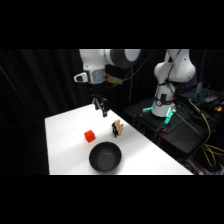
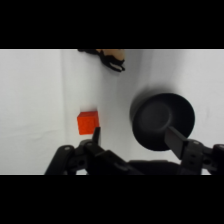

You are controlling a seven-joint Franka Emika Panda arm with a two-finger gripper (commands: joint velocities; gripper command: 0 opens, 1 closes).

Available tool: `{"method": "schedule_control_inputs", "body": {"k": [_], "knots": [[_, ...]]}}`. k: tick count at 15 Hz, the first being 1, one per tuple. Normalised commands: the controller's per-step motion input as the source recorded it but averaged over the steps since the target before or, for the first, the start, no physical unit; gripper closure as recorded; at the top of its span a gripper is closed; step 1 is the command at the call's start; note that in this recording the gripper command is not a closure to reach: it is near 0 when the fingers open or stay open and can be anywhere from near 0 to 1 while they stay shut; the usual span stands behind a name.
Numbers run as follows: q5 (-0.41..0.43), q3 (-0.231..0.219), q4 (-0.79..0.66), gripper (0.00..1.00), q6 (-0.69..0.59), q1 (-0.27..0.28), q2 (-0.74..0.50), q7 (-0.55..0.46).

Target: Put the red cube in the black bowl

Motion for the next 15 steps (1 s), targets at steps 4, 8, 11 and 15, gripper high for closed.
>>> {"method": "schedule_control_inputs", "body": {"k": [4, 8, 11, 15], "knots": [[-0.026, 0.013, 0.04, 0.0, 0.01, -0.024, 0.01, -0.03], [0.003, -0.027, 0.29, 0.0, 0.0, -0.09, 0.11, -0.27], [0.057, -0.028, 0.43, 0.0, 0.04, -0.109, 0.29, -0.34], [0.093, -0.003, 0.39, 0.0, 0.13, -0.123, 0.38, -0.41]]}}
